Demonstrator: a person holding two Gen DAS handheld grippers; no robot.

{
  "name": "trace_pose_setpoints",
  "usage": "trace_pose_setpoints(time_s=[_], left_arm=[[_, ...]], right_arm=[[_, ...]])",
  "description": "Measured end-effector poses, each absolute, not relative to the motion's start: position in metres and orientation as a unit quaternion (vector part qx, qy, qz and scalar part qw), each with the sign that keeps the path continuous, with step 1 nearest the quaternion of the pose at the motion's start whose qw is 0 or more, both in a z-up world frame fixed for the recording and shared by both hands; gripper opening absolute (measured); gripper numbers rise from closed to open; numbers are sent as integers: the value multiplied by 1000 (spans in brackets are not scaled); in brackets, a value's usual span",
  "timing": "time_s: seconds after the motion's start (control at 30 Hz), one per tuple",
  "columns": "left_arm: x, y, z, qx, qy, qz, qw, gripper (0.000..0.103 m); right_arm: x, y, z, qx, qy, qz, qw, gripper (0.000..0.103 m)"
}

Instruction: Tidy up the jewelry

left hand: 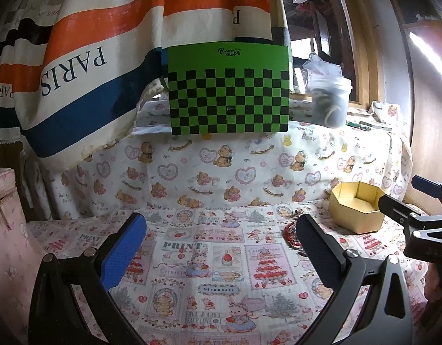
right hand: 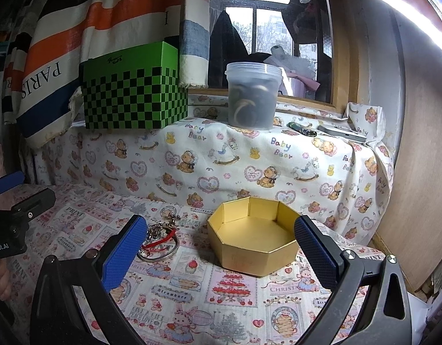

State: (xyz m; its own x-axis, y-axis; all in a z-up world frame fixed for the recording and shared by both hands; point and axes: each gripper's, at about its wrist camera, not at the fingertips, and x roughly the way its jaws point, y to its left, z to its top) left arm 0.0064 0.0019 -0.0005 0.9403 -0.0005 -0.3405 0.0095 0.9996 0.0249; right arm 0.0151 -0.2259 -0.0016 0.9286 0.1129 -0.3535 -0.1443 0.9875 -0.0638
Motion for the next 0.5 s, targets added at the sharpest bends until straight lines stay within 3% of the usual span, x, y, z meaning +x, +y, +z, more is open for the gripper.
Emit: trace_pose_setpoints(time_s=[0.5], left_arm=[[2,-2,1,18,159,-18,987,103]], right_arm=[[14,-226,-2,-48,173,65,982,103]])
